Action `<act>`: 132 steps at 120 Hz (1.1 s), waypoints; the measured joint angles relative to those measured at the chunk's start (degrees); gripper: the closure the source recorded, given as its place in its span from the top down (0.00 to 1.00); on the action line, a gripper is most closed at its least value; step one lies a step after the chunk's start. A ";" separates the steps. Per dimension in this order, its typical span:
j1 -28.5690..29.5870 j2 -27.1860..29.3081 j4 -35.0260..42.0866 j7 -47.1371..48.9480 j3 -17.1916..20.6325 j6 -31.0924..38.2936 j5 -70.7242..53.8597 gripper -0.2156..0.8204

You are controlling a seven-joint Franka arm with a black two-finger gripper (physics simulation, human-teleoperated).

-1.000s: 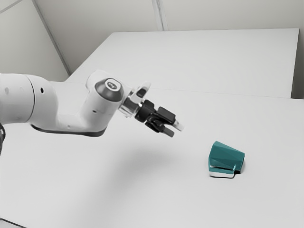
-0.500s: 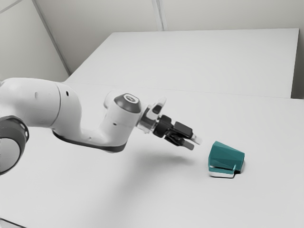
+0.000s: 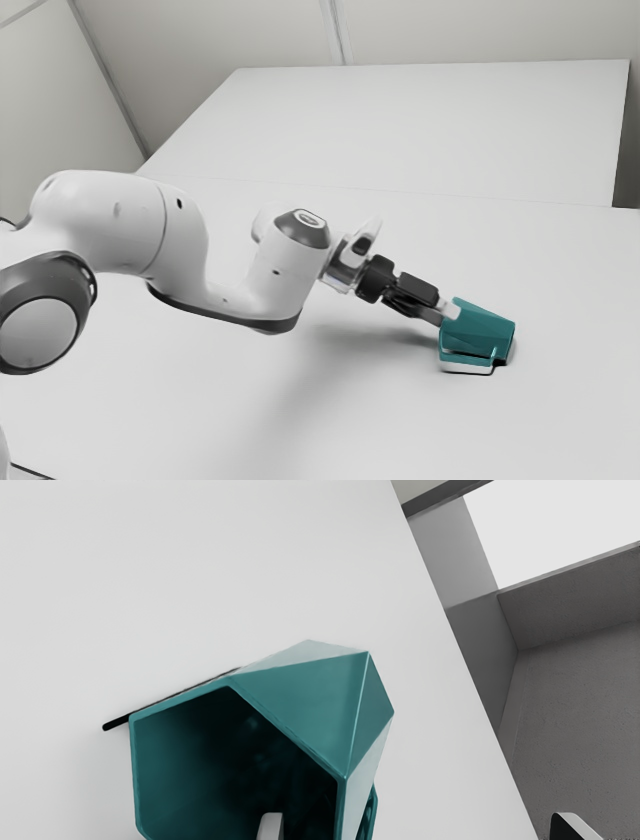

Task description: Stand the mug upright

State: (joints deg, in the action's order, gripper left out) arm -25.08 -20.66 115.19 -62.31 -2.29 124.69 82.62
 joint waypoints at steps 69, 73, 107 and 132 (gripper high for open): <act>-2.49 -4.22 -3.89 -3.89 -0.17 0.02 1.66 0.72; -2.55 -4.30 -3.92 -4.02 -0.17 0.02 1.83 0.70; -2.61 -4.32 -3.90 -4.89 -0.26 0.02 2.32 0.40; -2.61 -4.27 -3.98 -5.32 -0.28 0.04 2.37 0.18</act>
State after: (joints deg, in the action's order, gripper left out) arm -27.68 -24.94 111.21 -67.63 -2.57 124.73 84.99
